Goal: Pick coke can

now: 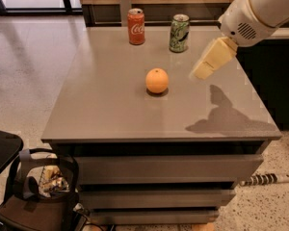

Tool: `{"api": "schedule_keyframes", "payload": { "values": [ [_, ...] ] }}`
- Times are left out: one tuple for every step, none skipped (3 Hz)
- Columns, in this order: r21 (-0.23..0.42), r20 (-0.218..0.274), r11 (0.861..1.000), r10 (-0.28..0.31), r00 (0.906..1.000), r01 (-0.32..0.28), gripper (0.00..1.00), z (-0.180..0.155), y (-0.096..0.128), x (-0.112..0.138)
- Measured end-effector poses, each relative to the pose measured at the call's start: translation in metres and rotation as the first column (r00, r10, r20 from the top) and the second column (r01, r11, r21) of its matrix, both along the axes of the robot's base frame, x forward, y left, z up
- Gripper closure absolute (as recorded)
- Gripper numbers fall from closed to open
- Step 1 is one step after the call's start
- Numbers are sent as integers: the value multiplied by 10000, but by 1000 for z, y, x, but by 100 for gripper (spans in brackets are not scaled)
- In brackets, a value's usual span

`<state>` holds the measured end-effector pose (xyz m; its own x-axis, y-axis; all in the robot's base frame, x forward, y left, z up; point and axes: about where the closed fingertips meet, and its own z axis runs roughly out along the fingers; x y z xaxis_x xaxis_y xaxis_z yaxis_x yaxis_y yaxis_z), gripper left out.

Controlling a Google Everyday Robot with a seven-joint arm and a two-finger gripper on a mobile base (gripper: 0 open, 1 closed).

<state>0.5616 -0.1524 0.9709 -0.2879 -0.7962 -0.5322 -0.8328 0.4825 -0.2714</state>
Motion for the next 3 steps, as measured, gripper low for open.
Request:
{"api": "schedule_keyframes", "payload": {
  "values": [
    [1438,951,9892,-412,9946,272,0,8,20,46],
    [2472,1657,9689,-532,9847,107,0,17,45,86],
    [3239,1761,9456,-280,9840,-311,0,10,88,114]
  ]
}}
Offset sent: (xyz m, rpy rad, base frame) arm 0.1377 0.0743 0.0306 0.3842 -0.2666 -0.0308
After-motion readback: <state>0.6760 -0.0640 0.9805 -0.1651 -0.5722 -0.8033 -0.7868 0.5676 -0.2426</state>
